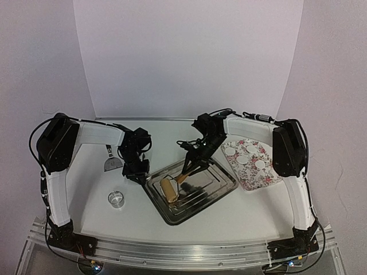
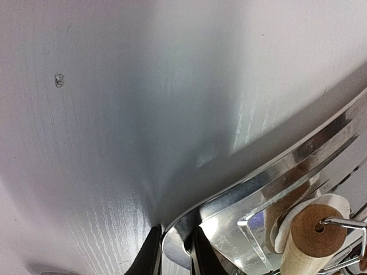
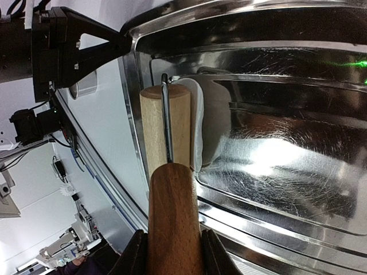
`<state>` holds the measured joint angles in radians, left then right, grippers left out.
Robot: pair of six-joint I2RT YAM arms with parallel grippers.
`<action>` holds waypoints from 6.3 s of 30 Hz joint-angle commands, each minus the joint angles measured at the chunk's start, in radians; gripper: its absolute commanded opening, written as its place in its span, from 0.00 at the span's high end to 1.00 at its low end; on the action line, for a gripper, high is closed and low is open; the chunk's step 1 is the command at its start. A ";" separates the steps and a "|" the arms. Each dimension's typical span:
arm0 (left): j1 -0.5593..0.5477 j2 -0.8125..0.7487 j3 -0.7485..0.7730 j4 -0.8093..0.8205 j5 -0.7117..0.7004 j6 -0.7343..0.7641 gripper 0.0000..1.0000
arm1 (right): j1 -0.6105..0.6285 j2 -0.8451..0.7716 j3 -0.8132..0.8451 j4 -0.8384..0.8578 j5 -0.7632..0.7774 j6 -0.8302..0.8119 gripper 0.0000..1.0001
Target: Roll out the dumpling wrappers from the dough
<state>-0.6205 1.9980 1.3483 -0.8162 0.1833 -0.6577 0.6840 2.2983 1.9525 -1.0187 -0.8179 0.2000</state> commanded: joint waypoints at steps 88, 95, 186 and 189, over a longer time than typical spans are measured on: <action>0.171 0.140 0.097 0.158 -0.157 0.639 1.00 | -0.453 -0.113 -0.365 -0.038 0.350 0.044 1.00; 0.164 0.163 0.148 0.181 -0.159 0.819 1.00 | -0.443 -0.196 -0.311 -0.045 0.227 -0.072 1.00; -0.030 0.060 -0.006 0.261 -0.213 0.932 1.00 | -0.080 -0.001 -0.249 -0.114 0.222 -0.036 1.00; -0.030 0.064 -0.003 0.260 -0.211 0.929 1.00 | -0.074 0.011 -0.245 -0.111 0.237 -0.026 1.00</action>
<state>-0.6472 2.0422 1.3647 -0.4667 0.0479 0.2525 0.5839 2.2074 1.7454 -1.1071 -0.9244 0.1193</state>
